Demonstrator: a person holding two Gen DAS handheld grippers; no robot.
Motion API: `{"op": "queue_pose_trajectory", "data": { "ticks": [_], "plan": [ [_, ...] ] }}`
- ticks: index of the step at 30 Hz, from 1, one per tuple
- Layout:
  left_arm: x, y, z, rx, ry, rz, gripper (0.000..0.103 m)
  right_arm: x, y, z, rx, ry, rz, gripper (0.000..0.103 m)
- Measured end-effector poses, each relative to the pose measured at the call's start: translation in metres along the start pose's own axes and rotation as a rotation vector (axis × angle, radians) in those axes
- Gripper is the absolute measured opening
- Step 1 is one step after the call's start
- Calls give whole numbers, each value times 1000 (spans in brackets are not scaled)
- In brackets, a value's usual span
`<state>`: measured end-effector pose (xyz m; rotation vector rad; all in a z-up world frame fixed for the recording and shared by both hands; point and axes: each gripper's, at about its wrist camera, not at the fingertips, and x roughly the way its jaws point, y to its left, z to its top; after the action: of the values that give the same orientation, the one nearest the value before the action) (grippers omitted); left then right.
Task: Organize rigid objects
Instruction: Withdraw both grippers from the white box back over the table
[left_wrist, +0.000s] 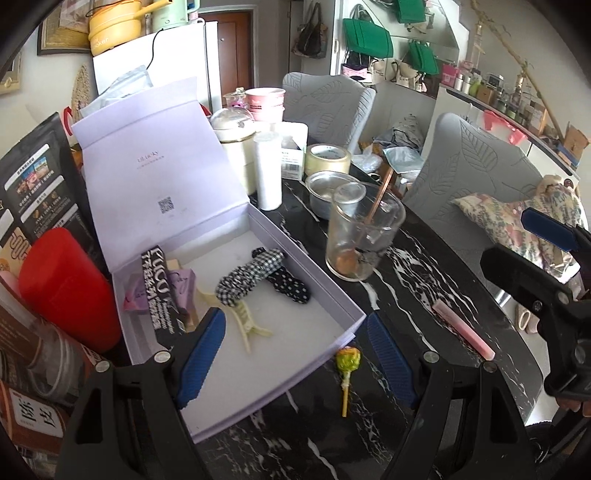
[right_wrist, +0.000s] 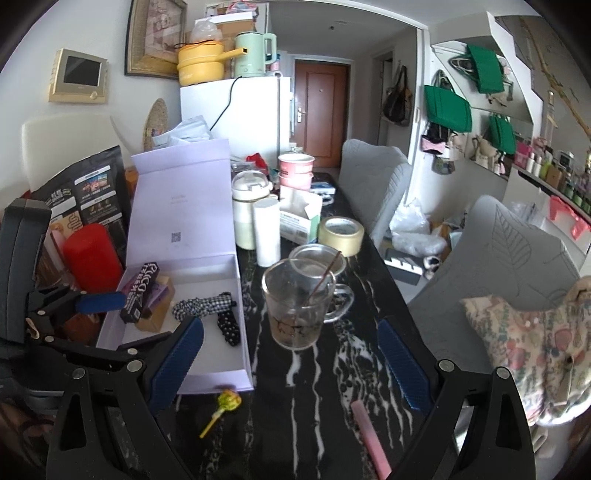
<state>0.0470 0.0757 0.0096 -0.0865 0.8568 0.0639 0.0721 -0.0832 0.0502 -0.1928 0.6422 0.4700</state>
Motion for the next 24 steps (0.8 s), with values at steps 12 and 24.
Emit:
{"op": "queue_pose_trajectory", "data": {
  "ticks": [12, 24],
  "plan": [
    [11, -35, -33, 48, 47, -69, 80, -11, -19, -35, 38, 27, -10, 97],
    [26, -53, -56, 24, 93, -146, 80, -15, -44, -73, 95, 51, -20, 96]
  ]
}}
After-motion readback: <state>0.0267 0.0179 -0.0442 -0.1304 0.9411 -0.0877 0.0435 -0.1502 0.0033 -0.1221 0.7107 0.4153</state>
